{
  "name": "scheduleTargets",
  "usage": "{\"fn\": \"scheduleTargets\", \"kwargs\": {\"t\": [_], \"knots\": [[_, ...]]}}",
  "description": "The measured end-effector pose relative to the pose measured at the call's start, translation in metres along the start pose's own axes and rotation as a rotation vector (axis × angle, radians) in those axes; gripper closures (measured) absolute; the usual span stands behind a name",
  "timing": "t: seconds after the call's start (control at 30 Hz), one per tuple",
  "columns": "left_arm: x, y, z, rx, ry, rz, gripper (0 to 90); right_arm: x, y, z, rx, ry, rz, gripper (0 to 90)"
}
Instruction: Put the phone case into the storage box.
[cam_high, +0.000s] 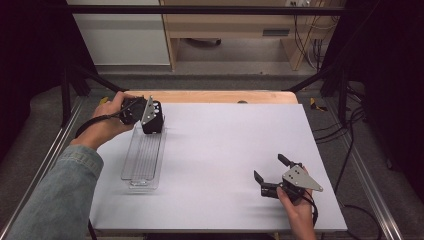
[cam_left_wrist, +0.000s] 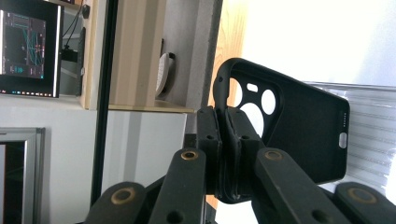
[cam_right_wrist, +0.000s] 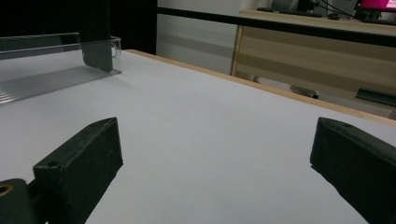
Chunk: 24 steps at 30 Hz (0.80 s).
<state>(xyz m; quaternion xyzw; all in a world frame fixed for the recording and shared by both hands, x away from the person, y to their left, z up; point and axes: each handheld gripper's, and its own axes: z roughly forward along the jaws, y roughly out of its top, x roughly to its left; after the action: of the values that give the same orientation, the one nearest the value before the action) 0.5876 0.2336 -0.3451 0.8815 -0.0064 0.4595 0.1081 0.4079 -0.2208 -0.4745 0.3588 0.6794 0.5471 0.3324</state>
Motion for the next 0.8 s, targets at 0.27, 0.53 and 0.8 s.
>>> {"fn": "scheduleTargets", "kwargs": {"t": [0.27,0.53,0.8], "knots": [[0.000,0.001,0.002,-0.003,0.007,0.000,84.6,0.000,0.000,0.000,0.002,-0.001,0.002,2.5],[0.002,-0.001,0.006,-0.005,0.013,-0.003,84.2,0.000,0.000,0.000,0.001,-0.001,0.002,2.5],[0.003,0.000,0.011,-0.004,0.020,0.023,83.8,0.000,0.000,0.000,0.001,-0.004,0.004,2.5]]}}
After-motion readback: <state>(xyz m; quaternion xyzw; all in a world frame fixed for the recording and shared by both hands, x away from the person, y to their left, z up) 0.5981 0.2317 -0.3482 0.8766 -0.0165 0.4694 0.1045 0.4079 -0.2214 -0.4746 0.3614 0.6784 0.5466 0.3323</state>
